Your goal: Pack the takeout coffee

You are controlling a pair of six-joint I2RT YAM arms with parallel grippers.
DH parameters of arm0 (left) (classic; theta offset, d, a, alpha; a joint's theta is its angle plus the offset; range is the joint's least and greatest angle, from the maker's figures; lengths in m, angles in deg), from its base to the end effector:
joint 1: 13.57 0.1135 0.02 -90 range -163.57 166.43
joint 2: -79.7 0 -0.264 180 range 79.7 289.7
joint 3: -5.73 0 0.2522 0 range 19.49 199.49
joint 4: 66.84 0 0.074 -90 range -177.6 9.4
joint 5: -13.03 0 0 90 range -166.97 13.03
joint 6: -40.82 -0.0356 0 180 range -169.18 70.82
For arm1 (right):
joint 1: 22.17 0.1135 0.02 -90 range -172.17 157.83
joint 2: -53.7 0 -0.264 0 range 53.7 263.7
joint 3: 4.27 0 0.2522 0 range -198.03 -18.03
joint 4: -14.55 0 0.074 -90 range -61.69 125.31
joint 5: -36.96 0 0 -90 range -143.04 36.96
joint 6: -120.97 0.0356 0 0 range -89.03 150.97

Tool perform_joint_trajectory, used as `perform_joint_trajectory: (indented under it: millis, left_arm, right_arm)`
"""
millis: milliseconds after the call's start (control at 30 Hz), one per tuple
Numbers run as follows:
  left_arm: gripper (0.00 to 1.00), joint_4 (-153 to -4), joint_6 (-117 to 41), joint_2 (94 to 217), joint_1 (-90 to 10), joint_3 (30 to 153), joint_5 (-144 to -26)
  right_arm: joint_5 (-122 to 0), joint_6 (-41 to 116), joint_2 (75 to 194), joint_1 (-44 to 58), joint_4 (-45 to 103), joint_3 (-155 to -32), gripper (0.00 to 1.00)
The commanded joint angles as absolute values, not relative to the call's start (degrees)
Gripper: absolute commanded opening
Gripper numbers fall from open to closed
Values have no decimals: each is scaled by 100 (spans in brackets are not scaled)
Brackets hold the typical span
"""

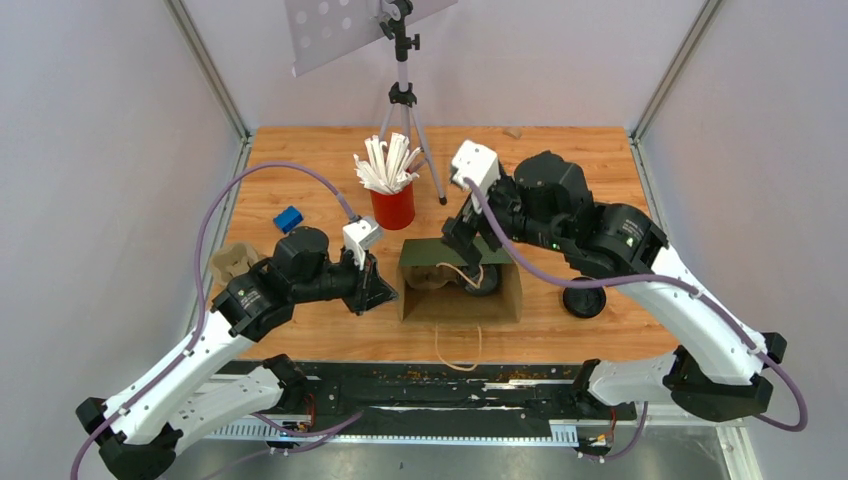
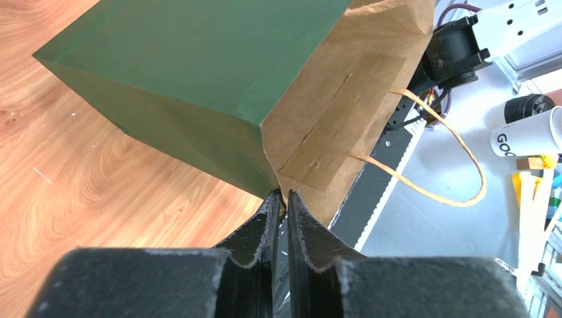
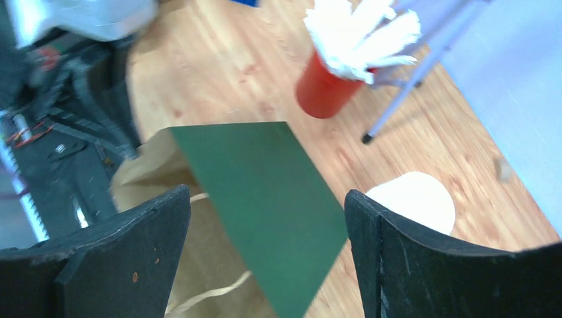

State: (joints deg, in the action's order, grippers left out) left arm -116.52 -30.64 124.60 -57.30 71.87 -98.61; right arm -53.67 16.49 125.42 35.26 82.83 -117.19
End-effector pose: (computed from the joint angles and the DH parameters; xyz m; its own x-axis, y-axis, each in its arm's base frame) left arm 0.1082 -0.1216 0.3402 -0.6051 0.1698 -0.7778 0.7219 0.5290 -0.4461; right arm 0.1205 0.1894 0.4804 -0.0253 -0.5040 -0.8633 -0.8823 0.4173 -0.2178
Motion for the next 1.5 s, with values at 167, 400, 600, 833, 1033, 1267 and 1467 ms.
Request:
perform_joint_trajectory:
  millis: [167, 400, 600, 833, 1033, 1267, 1467]
  left_arm:
    - [15, -12221, -2998, 12624, -5727, 8175, -9739]
    - [15, -12295, -2951, 12633, -5725, 8238, -9735]
    - [20, -12438, -3106, 12616, -5725, 8228, -9641]
    - [31, -12875, -3202, 12653, -5725, 8236, -9366]
    - [36, -12915, -3284, 12688, -5725, 8066, -8785]
    - [37, -13023, -3189, 12754, -5725, 7951, -7958]
    - [37, -12916, -2877, 12786, -5722, 7816, -7714]
  right_arm:
    - [-4061, 3348, 12859, 1931, 8807, -12427, 84]
    - [-4674, 3470, 12910, -149, 8941, -11640, 83]
    - [-5182, 3499, 13416, -644, 8598, -11266, 81]
    - [-5783, 2625, 12692, 351, 8010, -10360, 81]
    - [-5353, 1347, 11689, 3095, 7606, -9450, 84]
    - [-4419, 1696, 11537, 5993, 7868, -9209, 85]
    - [-5093, 3373, 12151, 7005, 8462, -9235, 78]
